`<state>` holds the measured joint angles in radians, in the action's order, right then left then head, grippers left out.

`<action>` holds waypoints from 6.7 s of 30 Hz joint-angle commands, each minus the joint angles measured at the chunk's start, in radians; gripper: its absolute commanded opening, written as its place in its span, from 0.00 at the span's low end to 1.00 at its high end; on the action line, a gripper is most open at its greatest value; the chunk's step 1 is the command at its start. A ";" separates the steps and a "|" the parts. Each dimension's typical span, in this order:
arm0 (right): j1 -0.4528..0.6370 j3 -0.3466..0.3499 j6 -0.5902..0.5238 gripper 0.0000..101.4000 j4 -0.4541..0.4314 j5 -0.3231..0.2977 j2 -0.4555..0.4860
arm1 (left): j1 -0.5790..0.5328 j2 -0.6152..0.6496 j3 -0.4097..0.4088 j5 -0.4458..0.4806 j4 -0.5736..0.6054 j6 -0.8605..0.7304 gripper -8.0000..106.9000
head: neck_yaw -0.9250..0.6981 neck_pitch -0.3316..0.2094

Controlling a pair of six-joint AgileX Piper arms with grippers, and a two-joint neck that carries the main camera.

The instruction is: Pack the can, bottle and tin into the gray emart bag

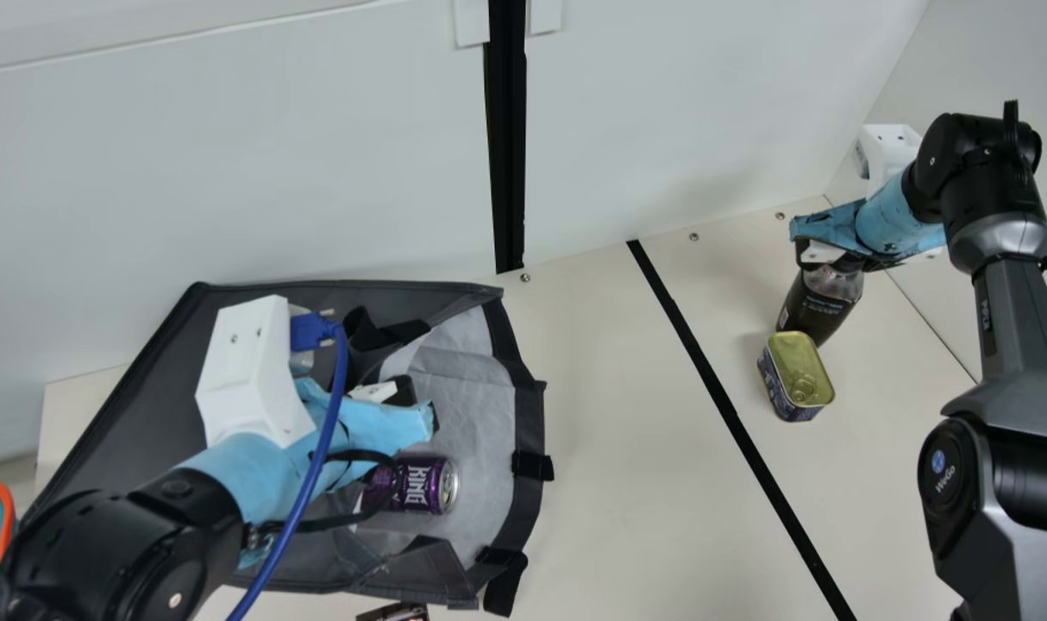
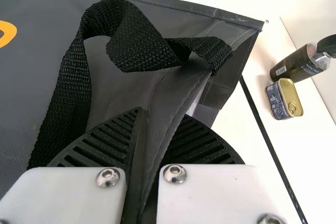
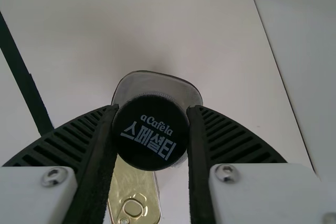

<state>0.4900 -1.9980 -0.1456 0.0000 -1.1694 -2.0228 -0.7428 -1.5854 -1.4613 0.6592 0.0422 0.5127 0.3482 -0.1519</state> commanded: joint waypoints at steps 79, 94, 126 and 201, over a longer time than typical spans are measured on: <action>-0.111 0.348 -0.342 0.00 0.213 0.069 0.437 | 0.000 0.000 0.000 0.000 0.000 0.000 0.16 | 0.001 -0.023; -0.179 0.492 -0.386 0.00 0.235 0.068 0.586 | 0.000 0.000 0.000 0.000 0.000 0.000 0.16 | 0.001 -0.023; -0.367 0.605 -0.412 0.00 0.242 -0.013 0.741 | 0.000 0.000 0.000 0.000 0.000 0.000 0.16 | 0.001 -0.023; -0.672 0.874 -0.551 0.00 0.617 0.320 0.869 | 0.000 0.000 0.000 0.000 0.000 0.000 0.16 | 0.001 -0.023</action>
<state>-0.1806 -1.1293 -0.6884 0.6017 -0.8808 -1.1522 -0.7428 -1.5854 -1.4613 0.6592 0.0422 0.5127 0.3467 -0.1503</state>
